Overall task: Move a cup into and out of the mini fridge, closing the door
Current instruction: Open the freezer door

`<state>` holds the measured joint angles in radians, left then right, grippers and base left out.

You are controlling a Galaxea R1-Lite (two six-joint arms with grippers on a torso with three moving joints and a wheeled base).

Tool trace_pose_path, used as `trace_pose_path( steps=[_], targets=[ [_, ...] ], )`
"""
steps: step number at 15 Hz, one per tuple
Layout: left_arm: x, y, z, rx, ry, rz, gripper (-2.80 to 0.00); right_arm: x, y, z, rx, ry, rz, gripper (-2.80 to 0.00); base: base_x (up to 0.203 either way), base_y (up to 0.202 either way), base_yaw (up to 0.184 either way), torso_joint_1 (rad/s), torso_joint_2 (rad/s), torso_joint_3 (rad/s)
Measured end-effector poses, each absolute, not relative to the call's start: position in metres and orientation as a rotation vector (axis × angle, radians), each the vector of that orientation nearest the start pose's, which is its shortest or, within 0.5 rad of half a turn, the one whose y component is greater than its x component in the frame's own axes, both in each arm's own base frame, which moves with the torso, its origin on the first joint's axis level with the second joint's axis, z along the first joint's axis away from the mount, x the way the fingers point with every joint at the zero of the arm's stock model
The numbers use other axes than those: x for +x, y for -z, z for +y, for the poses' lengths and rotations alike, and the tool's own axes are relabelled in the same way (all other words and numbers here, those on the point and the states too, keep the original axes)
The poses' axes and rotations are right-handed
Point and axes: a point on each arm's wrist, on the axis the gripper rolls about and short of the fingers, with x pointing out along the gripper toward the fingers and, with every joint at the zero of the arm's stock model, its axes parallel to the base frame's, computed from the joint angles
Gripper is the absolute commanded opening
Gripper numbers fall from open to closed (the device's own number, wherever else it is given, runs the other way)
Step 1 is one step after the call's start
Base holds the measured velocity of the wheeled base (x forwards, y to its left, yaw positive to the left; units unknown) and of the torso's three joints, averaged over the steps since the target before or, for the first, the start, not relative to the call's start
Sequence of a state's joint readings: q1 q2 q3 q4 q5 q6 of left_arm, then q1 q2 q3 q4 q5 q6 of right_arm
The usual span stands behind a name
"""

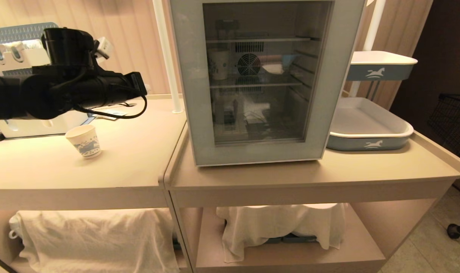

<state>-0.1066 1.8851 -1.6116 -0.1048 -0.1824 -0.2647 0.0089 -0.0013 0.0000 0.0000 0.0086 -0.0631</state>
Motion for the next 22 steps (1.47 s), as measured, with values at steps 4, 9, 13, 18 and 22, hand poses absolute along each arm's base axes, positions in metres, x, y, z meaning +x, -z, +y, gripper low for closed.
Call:
trace_pose_path(
  steps=[4, 9, 13, 18, 22],
  targets=[
    [0.374, -0.288, -0.036, -0.353, 0.371, 0.237, -2.8, -0.023, -0.075, 0.0, -0.063, -0.018, -0.002, -2.8, 0.0, 0.0, 0.0, 0.0, 0.0, 0.0],
    [0.361, -0.308, -0.028, -0.654, 0.566, 0.23, -2.8, -0.023, -0.075, 0.0, -0.063, -0.018, -0.002, -2.8, 0.0, 0.0, 0.0, 0.0, 0.0, 0.0],
    [0.352, -0.307, -0.027, -0.737, 0.601, 0.278, 0.0, -0.023, -0.075, 0.0, -0.063, -0.018, -0.002, -2.8, 0.0, 0.0, 0.0, 0.0, 0.0, 0.0],
    [0.351, -0.301, -0.036, -0.716, 0.644, 0.238, 0.0, -0.023, -0.075, 0.0, -0.063, -0.018, -0.002, -2.8, 0.0, 0.0, 0.0, 0.0, 0.0, 0.0],
    [0.349, -0.299, -0.06, -0.617, 0.754, 0.167, 0.0, -0.023, -0.075, 0.0, -0.063, -0.018, -0.002, -2.8, 0.0, 0.0, 0.0, 0.0, 0.0, 0.0]
  ],
)
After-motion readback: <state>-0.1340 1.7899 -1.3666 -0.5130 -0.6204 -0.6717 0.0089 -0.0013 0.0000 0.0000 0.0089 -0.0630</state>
